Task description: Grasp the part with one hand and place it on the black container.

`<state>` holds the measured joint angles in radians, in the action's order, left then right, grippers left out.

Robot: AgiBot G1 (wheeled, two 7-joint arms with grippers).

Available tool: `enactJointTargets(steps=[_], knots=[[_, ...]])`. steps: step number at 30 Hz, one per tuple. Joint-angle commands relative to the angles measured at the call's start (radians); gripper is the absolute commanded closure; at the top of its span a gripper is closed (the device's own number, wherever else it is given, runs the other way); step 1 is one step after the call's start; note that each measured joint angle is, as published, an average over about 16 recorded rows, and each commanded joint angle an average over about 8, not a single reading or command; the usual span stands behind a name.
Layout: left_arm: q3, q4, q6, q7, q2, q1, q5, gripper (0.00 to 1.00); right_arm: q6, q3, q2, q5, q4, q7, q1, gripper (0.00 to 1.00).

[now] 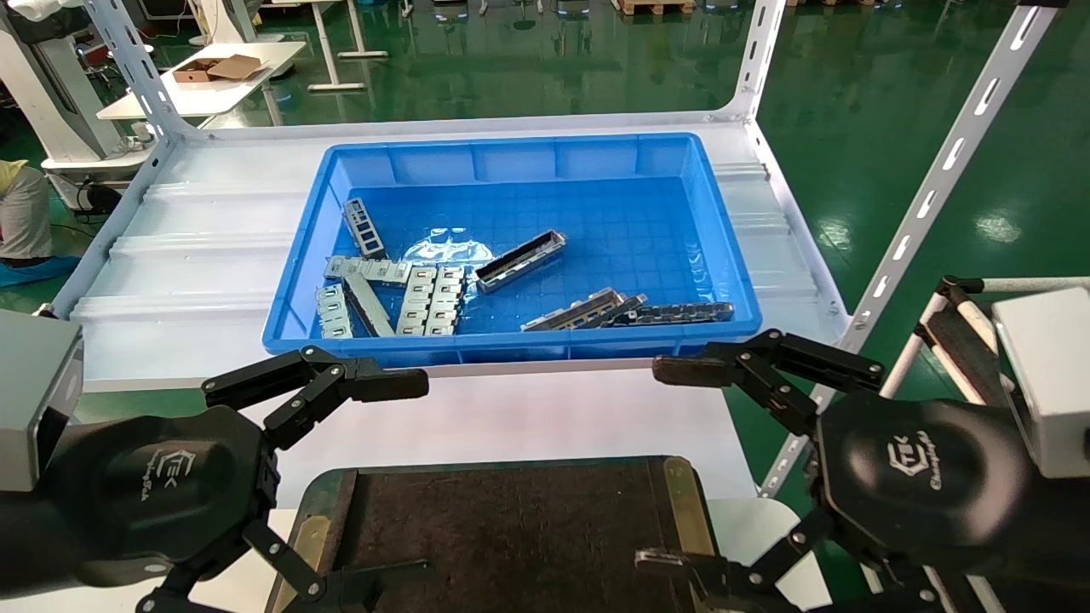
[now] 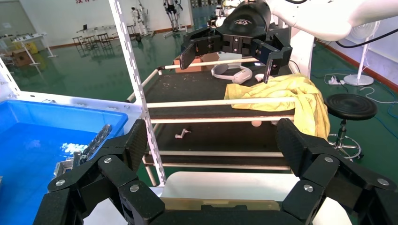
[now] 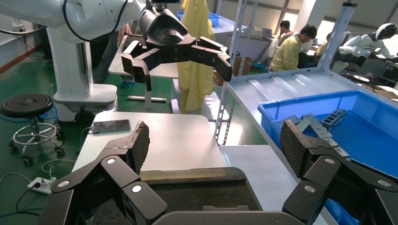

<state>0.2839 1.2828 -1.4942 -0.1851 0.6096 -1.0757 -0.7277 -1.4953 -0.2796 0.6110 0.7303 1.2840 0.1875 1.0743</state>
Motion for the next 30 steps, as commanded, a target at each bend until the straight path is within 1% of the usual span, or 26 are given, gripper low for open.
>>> enactJointTargets(steps=[1,9,16,24,30], knots=[[0.0,0.0,0.0,0.0,0.0,0.0,0.0,0.0,0.0,0.0,0.0,0.0,0.0,0.0,0.0,0.0],[0.0,-0.001,0.002,0.002,0.001,0.001,-0.003,0.0,0.0,0.0,0.0,0.0,0.0,0.0,0.0,0.0],[0.003,-0.005,0.024,0.012,0.002,0.004,-0.026,0.0,0.0,-0.001,0.0,0.0,-0.001,-0.001,0.0,0.0],[0.015,-0.013,0.105,0.016,0.026,-0.004,-0.087,0.0,0.0,-0.001,0.0,-0.001,-0.001,-0.001,0.001,0.0],[0.038,-0.042,0.196,0.035,0.082,-0.032,-0.171,0.0,0.0,-0.002,0.0,-0.001,-0.001,-0.001,0.001,0.0]])
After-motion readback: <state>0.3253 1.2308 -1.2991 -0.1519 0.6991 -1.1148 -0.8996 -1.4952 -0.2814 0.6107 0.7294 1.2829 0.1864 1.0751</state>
